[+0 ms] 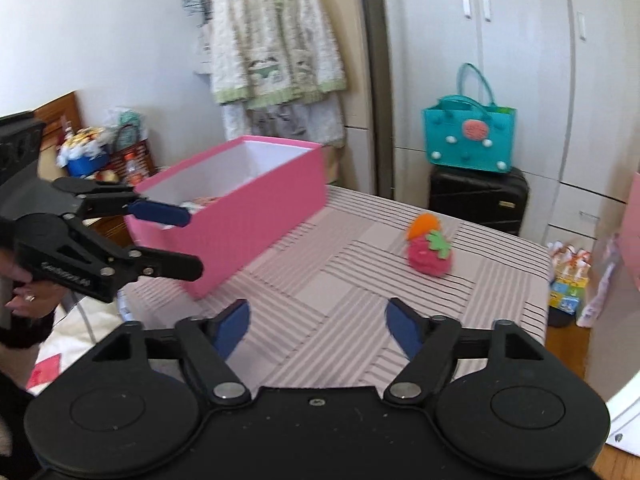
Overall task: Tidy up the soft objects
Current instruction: 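Move the left tool to the strawberry plush and close on it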
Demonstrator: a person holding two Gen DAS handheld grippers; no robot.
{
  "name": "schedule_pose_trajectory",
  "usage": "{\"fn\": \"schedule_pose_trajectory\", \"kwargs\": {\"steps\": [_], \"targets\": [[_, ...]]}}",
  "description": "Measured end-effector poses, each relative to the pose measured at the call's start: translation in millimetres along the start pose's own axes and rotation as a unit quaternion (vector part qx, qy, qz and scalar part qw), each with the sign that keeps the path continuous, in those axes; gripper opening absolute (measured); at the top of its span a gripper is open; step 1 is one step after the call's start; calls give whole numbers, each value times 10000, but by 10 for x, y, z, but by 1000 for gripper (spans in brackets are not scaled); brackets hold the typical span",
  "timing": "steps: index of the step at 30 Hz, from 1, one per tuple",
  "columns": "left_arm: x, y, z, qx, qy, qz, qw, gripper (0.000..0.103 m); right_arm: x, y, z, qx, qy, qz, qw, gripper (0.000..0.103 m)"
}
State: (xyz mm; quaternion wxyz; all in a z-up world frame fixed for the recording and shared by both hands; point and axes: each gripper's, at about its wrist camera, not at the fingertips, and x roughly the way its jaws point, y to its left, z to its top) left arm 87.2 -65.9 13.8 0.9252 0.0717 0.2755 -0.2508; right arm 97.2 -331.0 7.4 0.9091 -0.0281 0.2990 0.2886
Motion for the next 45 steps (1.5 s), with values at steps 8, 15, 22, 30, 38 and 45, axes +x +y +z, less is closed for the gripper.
{"fn": "schedule_pose_trajectory", "kwargs": {"steps": [8,15,22,30,38,45], "targets": [[525,-84,145,-123,-116,-62,9998,82,215,-623,-50,819,-256,-188,9961,87],[1017,-133,169,-650,-61,-174,9977,82,418,-917,127,871,-367,-279,9951,87],[1518,-222,233,-847,-129,179,9962,82,783,-1240,357,1018,-244,-68,9945,87],[1939,-153,399,-1468,290,604,9869,82,1195,-1629,640,1136,94,150,9934,86],[2299,-178,468,-1643,534,418,9841,82,1457,-1816,786,1171,314,486,9914,86],[2584,-264,499,-1543,614,619,9842,80,1665,-1852,866,857,433,554,9938,86]]}}
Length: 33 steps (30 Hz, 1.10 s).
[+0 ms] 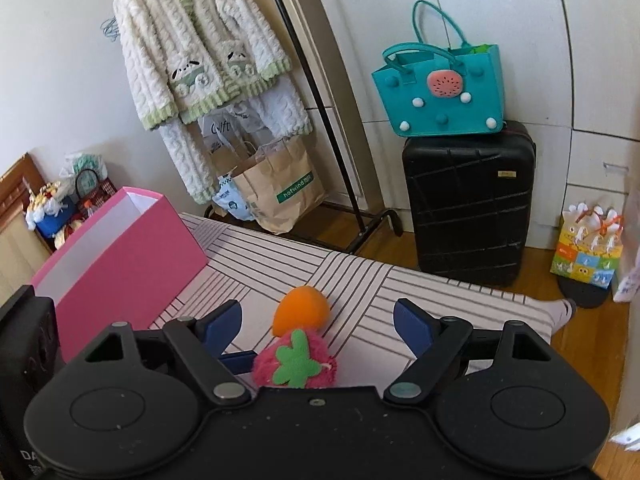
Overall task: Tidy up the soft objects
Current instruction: 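Move the left tool to the strawberry plush and close on it, then close the right tool on the orange ball while the left tool holds the strawberry plush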
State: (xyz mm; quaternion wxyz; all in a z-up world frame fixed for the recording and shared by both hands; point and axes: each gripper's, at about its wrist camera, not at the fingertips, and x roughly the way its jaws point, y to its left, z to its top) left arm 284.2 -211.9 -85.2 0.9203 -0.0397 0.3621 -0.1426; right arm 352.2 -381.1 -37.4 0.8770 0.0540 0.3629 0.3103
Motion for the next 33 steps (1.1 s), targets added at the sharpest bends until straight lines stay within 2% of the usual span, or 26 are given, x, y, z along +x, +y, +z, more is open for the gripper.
{"fn": "schedule_pose_trajectory", "kwargs": {"steps": [3,5,7,10,18,23,25,28,33], "targets": [[57,-3,0,-108,46,50,9999,79,19,-52,42,19,-35,-20,10000,86],[51,10,14,-105,91,186,9997,69,-7,-88,58,7,-93,-71,9999,86],[25,51,39,-168,65,301,9994,55,-41,-116,70,-61,-197,-101,9997,86],[39,127,54,-175,119,88,9997,46,-24,-102,55,-145,-241,-251,9993,86],[-161,292,-17,-310,17,-191,9993,43,282,64,44,-274,-10,-11,9996,85],[-222,393,-21,-421,313,-552,9971,43,493,184,-32,-292,350,64,9989,75],[-245,387,-27,-324,279,-519,9977,43,562,221,-42,-260,394,79,9989,72],[-261,403,-30,-295,222,-444,9983,43,657,267,-51,-267,422,-12,9988,72],[-277,462,-29,-426,329,-693,9961,43,789,249,-88,-133,436,-301,9985,71]]}}
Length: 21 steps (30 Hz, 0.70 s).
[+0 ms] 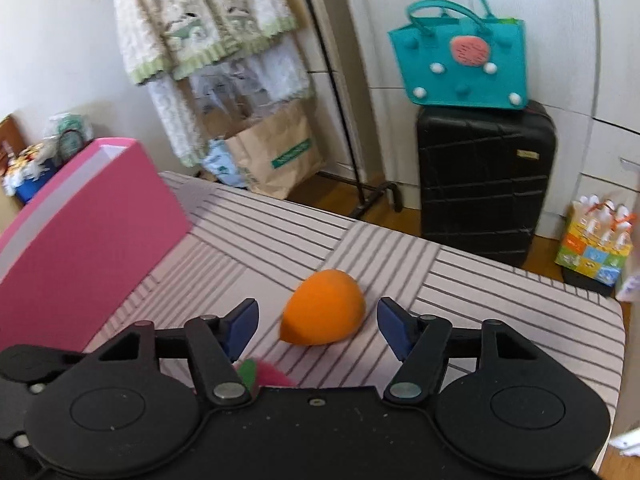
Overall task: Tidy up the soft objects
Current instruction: 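Close the right tool on the orange ball while the left tool holds the strawberry plush, then lift the orange ball and strawberry plush with both tools toward the pink box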
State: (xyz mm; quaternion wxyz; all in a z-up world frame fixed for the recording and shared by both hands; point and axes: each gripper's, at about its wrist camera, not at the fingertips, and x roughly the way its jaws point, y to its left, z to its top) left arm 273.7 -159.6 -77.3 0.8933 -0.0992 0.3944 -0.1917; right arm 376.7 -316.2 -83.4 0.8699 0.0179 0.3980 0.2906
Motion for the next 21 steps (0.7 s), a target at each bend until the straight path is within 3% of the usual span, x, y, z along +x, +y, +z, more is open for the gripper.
{"fn": "schedule_pose_trajectory", "kwargs": {"steps": [1,3,5,11,21], "targets": [[-2,-1,1,26,-15,23,10000,43,3,-11,-18,74,-45,-35,10000,69],[-27,14,-14,43,-14,3,10000,43,-6,-39,-43,176,-70,-21,9998,52],[-57,24,-26,49,-20,-41,10000,43,-51,-65,-70,344,-163,124,9992,47],[-183,81,-40,-5,-87,-93,9999,43,-298,37,-179,633,-469,4,9969,46],[-401,60,-143,-31,-60,-168,9998,43,-660,290,-380,583,-454,-362,9966,46]]}}
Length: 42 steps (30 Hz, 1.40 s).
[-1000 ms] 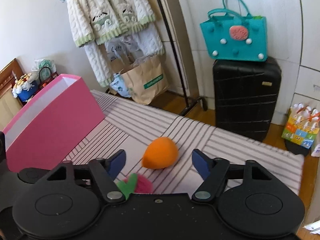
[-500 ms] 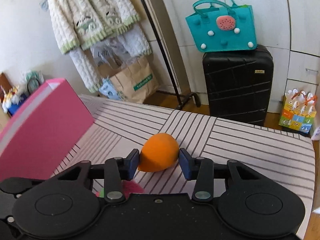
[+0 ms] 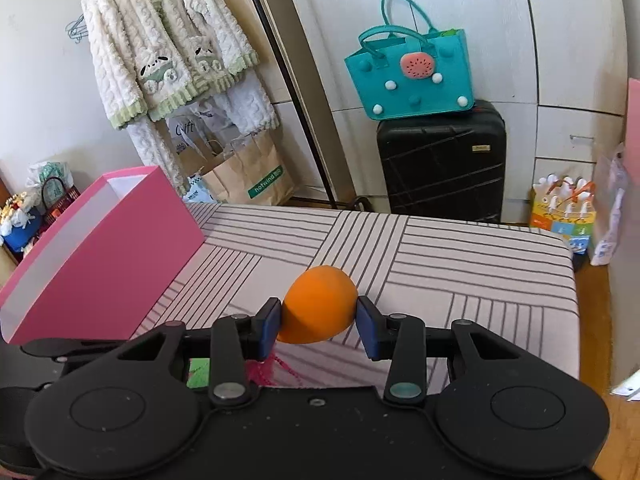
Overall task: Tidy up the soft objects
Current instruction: 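Lift the orange ball and strawberry plush with both tools toward the pink box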
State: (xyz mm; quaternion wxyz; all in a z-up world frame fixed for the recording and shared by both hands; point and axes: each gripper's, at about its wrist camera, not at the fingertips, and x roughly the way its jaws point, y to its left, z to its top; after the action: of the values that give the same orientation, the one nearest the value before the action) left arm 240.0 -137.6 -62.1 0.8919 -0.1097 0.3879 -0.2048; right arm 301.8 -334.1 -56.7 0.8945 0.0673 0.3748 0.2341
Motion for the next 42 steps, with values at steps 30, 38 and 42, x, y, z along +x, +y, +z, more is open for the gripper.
{"fn": "schedule_pose_trajectory", "kwargs": {"steps": [30,38,42], "targets": [[-1224,-6,-265,972,1362,-706,9834,43,-1085,1035,-485,-576,520,162,9969,47],[-1628,137,-250,1079,1333,-753,9823,43,-1280,1343,-502,-879,542,301,9942,47],[-1846,262,-228,1074,1252,-770,9833,43,-1328,1487,-485,-921,606,434,9930,47]]}}
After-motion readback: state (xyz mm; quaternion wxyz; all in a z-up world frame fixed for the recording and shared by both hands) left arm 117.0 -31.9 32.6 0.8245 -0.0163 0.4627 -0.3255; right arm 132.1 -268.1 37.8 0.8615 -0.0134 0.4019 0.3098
